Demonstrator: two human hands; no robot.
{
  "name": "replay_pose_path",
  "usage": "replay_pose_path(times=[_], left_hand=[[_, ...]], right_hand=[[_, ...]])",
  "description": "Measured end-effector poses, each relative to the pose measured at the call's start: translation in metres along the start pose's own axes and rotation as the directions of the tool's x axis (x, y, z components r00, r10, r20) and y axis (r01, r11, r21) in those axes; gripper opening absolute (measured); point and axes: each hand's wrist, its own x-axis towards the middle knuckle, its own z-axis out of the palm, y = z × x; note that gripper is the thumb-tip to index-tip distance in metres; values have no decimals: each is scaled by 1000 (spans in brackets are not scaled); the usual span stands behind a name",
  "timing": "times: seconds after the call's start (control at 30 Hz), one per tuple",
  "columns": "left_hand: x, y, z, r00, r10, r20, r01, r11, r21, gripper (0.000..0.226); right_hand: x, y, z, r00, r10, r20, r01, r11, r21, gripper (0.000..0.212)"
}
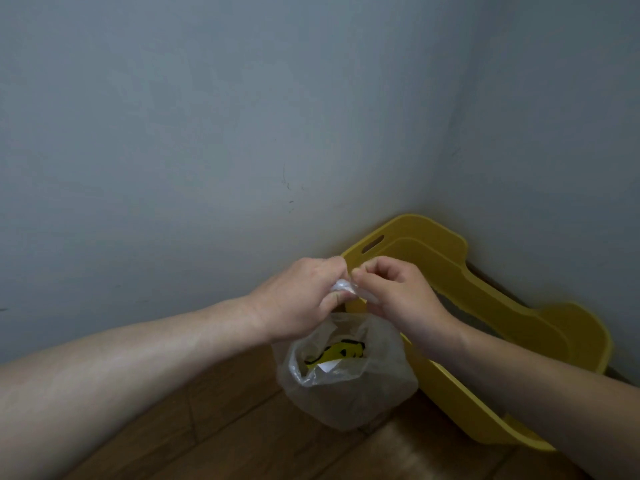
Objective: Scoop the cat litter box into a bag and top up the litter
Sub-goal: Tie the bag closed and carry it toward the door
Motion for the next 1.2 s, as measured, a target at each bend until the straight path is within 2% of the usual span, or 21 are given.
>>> replay_pose_path(times=[0.07, 0.17, 0.27, 0.37, 0.47, 0.57, 0.63, 0.73, 0.8, 0.9, 1.0, 1.13, 1.2], left_hand=[[0, 2, -1, 999, -44, -6, 43, 998, -44, 15], [1, 2, -1, 979, -189, 79, 203, 946, -253, 17], [2, 2, -2, 941, -279, 193, 339, 778, -529, 21], [3, 6, -2, 911, -341, 232, 406, 647, -645, 21], [4, 6, -1, 887, -390, 248, 436, 526, -730, 29], [2, 9, -3, 895, -336, 295, 425, 433, -795, 23], [3, 12, -1, 902, -317, 293, 415, 447, -792, 23], [3, 13, 1, 919, -293, 264, 380, 475, -794, 21], [2, 16, 0, 929, -277, 244, 354, 485, -800, 24], [2, 12, -1, 922, -345, 178, 350, 539, -766, 34], [-2, 3, 0, 933, -251, 258, 356, 541, -762, 41], [-2, 1, -6, 934, -325, 146, 315, 562, -765, 16], [0, 1, -9, 925, -370, 84, 312, 617, -722, 7]], right_hand=[[-3, -2, -5, 997, -55, 45, 54, 998, 27, 20], [-7, 0, -9, 982, -176, 68, 183, 978, -103, 15], [-9, 8, -8, 938, -344, -32, 316, 891, -325, 18], [-11, 9, -9, 886, -460, -65, 385, 806, -450, 22], [-15, 11, -9, 925, -380, -24, 339, 850, -404, 6], [-18, 11, -8, 966, -259, -4, 245, 917, -316, 17], [-18, 10, -6, 974, -223, 29, 223, 941, -255, 22], [-16, 8, -4, 967, -245, 64, 253, 924, -286, 24], [-15, 8, -3, 961, -274, 44, 275, 916, -294, 22], [-13, 9, -6, 960, -278, -28, 257, 918, -301, 14], [-10, 8, -8, 956, -290, -48, 264, 918, -294, 7], [-7, 3, -11, 957, -289, -25, 271, 922, -277, 8], [-5, 2, -13, 964, -266, -19, 250, 925, -284, 12]])
